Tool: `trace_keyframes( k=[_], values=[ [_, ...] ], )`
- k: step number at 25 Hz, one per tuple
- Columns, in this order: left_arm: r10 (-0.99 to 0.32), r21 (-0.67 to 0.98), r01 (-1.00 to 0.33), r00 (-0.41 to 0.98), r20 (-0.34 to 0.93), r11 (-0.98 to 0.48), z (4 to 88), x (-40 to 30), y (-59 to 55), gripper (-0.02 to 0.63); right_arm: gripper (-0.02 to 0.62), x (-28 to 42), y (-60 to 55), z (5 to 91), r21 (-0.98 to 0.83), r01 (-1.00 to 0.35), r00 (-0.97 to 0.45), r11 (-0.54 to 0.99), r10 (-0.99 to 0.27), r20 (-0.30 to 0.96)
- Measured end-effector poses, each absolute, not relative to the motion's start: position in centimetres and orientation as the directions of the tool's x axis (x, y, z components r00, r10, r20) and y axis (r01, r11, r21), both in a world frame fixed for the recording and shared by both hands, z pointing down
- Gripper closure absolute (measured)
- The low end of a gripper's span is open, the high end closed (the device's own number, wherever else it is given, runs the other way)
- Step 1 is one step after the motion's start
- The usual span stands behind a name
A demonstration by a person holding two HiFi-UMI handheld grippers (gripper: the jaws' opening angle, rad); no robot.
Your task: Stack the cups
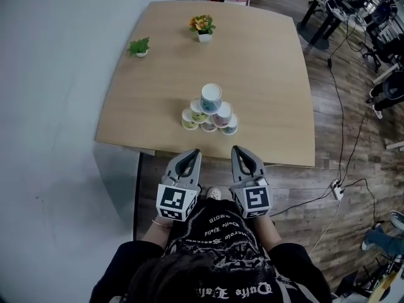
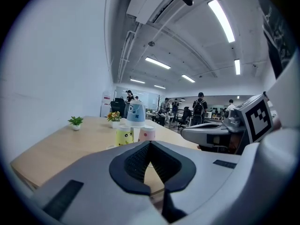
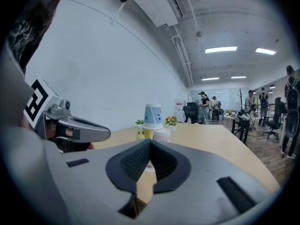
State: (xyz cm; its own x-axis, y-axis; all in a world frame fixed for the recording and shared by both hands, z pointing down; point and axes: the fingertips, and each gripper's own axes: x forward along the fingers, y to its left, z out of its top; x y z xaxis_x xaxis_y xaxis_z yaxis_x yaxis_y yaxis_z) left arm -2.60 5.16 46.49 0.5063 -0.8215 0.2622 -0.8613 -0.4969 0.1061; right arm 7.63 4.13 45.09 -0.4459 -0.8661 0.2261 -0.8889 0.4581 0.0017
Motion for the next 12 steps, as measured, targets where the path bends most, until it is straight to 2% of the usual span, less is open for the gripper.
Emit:
trace_keyframes(
  k=[12],
  values=[
    [-0.835,0.132,-0.874,0.485,0.258,-0.467,46.38,-3.18,5.03,0.603,0.592,7.96,4.58,45.55,-0.022,-0.886,-0.457,0.464,-0.861,0.226]
  ],
)
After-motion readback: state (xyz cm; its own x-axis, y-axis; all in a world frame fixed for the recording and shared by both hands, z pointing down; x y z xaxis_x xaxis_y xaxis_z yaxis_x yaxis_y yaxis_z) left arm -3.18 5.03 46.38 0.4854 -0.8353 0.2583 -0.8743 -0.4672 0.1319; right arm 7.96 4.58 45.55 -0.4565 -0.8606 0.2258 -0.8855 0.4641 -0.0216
